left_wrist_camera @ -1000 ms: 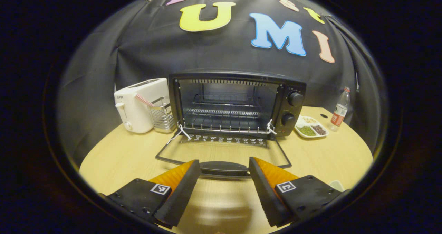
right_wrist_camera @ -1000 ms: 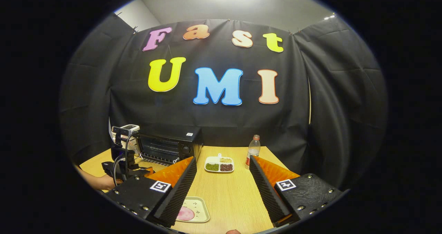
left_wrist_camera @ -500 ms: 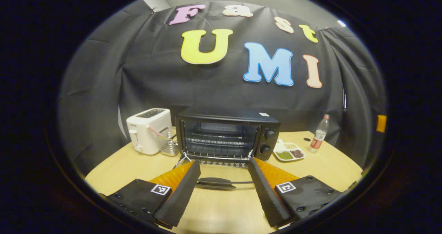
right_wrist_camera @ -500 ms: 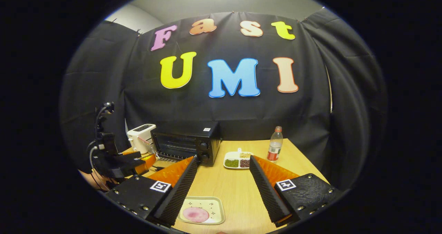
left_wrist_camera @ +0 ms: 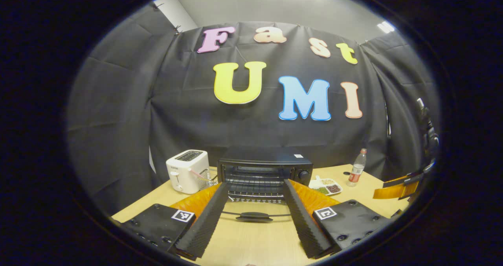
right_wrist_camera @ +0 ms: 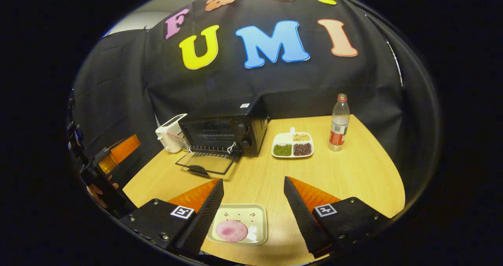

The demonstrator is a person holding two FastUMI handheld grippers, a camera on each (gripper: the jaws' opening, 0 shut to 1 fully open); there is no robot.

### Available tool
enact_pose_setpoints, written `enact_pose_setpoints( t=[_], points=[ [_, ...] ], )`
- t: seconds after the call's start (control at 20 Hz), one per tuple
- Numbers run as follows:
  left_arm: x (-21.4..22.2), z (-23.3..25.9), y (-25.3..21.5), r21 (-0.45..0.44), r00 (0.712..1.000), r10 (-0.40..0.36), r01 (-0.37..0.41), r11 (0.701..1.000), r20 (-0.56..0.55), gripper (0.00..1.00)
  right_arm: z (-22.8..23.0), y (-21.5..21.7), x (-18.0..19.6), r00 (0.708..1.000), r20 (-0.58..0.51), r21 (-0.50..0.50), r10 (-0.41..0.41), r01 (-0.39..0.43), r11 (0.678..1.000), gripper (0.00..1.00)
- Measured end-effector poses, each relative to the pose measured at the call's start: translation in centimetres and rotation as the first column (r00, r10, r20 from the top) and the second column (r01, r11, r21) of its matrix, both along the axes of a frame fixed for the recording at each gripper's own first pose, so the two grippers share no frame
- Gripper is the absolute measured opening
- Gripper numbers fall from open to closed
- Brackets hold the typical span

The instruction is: Open the electric oven with the left hand, put the food in, and close the electric oven.

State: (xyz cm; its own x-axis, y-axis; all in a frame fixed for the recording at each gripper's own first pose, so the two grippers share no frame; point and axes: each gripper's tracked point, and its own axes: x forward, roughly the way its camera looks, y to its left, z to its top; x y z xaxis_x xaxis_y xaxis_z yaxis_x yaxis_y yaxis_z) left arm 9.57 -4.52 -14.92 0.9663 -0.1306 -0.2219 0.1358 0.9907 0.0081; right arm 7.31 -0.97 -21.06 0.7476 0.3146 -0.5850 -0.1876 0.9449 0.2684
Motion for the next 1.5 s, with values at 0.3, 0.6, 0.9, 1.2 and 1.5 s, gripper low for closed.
enact_pose_setpoints(
  t=[0.3,0.6,0.9,1.2,1.5],
  points=[
    [-3.1,2.1,1.5,0.010,0.999,0.037,-0.037,0.999,0.023,0.95,-5.8,0.9,-0.8,0.975,-0.205,0.013,0.081,-0.080,0.997,0.96],
    [-5.8,3.2,3.6,0.027,0.995,0.095,-0.096,0.995,0.038,0.99,-11.1,1.4,-2.1,0.927,-0.342,-0.050,0.152,-0.179,0.983,0.96],
    [-7.3,2.6,5.3,0.037,0.989,0.148,-0.148,0.988,0.024,0.99,-15.1,0.5,-3.0,0.869,-0.465,-0.115,0.166,-0.246,0.962,0.82],
    [-6.9,1.5,5.4,0.023,0.985,0.172,-0.172,0.985,0.002,1.00,-16.2,0.3,-3.0,0.826,-0.544,-0.139,0.144,-0.258,0.956,0.46],
    [-5.8,1.3,5.4,0.030,0.984,0.176,-0.176,0.984,0.002,0.99,-16.6,1.0,-3.6,0.791,-0.579,-0.202,0.196,-0.372,0.906,0.49]
  ],
)
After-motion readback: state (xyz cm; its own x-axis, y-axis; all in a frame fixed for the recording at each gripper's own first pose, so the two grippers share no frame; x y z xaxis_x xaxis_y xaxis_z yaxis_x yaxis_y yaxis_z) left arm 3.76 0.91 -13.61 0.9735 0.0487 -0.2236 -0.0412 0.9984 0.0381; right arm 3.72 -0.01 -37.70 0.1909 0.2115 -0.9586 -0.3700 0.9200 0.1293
